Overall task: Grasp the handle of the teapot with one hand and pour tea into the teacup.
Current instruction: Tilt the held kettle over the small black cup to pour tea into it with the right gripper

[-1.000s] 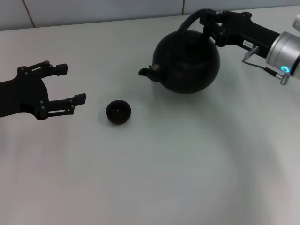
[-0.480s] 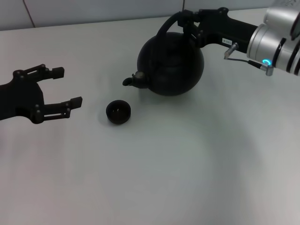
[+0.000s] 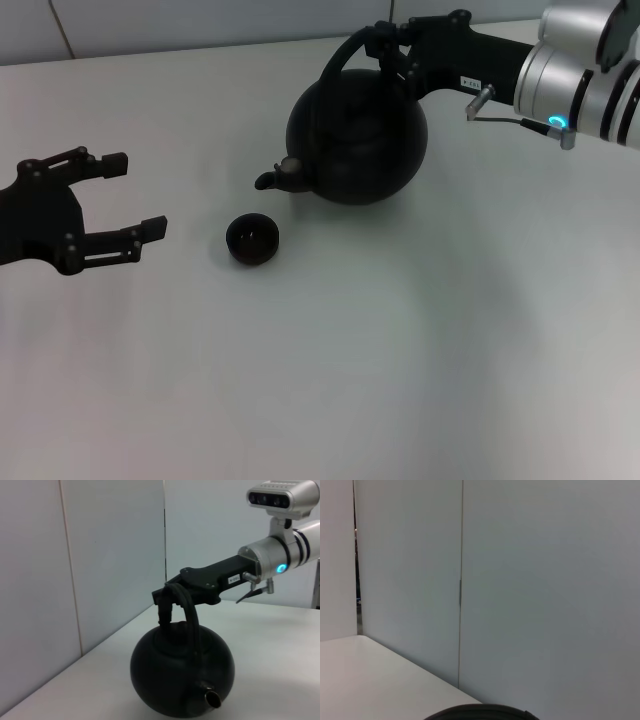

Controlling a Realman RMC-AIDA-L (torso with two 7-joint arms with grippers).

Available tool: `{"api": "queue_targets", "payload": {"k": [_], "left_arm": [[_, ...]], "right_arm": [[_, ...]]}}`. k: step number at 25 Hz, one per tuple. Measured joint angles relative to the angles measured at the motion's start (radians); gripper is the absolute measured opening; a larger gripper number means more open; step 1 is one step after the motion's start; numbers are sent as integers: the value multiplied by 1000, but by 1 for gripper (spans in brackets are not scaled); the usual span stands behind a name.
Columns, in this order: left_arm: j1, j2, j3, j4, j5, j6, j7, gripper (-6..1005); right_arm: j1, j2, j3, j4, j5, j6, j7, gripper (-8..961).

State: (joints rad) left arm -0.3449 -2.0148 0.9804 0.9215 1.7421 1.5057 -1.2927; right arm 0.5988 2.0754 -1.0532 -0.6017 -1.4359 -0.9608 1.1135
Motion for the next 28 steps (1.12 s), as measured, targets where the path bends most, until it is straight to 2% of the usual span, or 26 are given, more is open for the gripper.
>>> {"api": "queue_targets", "payload": {"k": [5,11,18,28], "left_arm": [[4,2,-1,0,1,3,0,861],[6,7,-5,0,1,4,0,862],[5,8,-5,0,1,3,4,862],[6,7,-5,0,1,-1,7,861]], "right_arm": [[6,0,0,-3,-10,8,5,134],[33,0,1,-23,-100,28,61,134],[35,1,0,-48,-107,28,64,134],[35,5,-1,-113,-198,20,126,135]]}}
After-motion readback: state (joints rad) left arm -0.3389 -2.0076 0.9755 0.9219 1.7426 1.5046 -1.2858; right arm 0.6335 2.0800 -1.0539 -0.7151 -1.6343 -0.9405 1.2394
